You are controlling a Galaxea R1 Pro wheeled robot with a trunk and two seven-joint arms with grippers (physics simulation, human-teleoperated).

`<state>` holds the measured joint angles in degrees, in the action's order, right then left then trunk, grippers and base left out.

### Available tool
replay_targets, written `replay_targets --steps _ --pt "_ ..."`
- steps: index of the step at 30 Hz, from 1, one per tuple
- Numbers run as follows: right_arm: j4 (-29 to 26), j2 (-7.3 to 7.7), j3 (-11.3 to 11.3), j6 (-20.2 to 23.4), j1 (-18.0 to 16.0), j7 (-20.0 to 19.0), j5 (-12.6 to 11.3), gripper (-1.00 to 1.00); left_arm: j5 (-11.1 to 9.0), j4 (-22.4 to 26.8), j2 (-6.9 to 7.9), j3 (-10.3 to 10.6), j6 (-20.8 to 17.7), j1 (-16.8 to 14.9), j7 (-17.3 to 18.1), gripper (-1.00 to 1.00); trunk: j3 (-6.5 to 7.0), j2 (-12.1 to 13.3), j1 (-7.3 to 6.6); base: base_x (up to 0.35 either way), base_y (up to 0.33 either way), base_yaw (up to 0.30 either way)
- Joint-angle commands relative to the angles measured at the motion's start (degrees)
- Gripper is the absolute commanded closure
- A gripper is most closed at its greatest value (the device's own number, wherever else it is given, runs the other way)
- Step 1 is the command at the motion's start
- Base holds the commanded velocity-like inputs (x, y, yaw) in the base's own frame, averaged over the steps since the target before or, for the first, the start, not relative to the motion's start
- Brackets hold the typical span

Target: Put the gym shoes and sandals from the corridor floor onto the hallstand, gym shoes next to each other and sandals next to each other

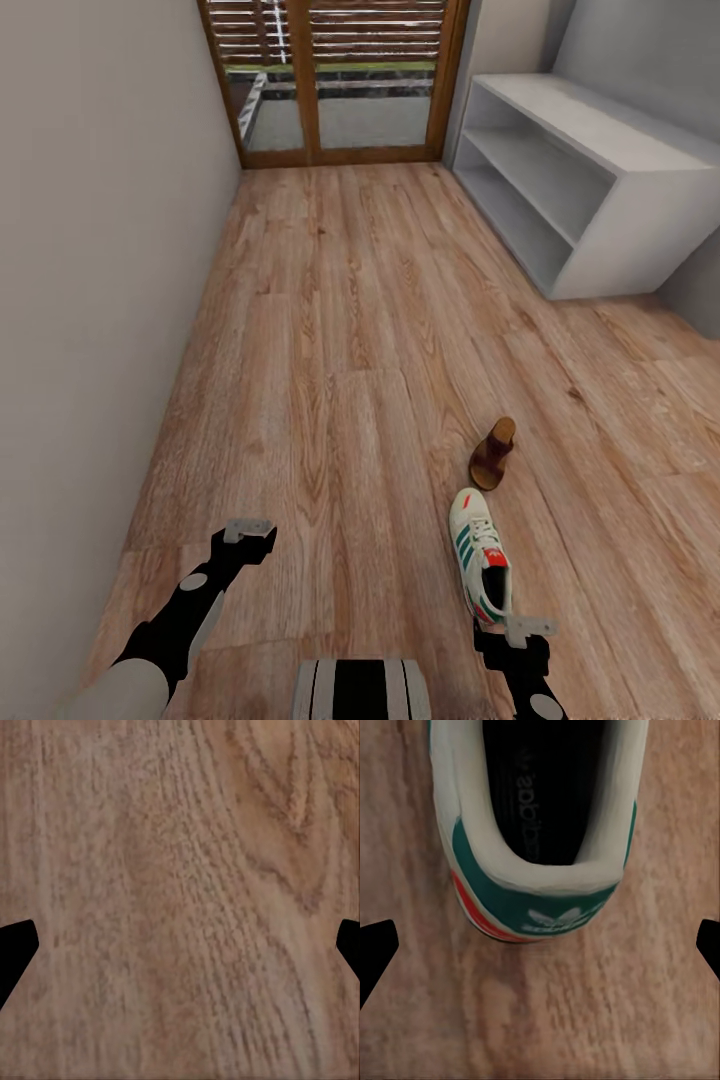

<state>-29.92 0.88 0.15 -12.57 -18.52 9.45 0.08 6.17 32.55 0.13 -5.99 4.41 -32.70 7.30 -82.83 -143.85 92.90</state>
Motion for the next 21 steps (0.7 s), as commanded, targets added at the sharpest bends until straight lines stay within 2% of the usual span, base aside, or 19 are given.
replay_targets --steps 1,12,21 --pt "0.04 0.00 0.02 -0.17 -0.02 0.13 0.01 -1.00 0.60 -0.03 -0.06 -0.43 0.23 -0.04 0.44 -1.00 -0.35 -0.03 0.01 0.000 0.000 0.000" --pt "0.04 0.00 0.02 -0.17 -0.02 0.13 0.01 -1.00 0.60 -0.03 -0.07 -0.43 0.24 -0.07 0.44 -1.00 -3.77 -0.17 0.30 0.000 0.000 0.000" --pt "0.04 0.00 0.02 -0.17 -0.02 0.13 0.01 -1.00 0.60 0.12 -0.12 -0.43 0.25 -0.01 0.44 -1.00 -4.33 -0.17 0.30 0.000 0.000 0.000"
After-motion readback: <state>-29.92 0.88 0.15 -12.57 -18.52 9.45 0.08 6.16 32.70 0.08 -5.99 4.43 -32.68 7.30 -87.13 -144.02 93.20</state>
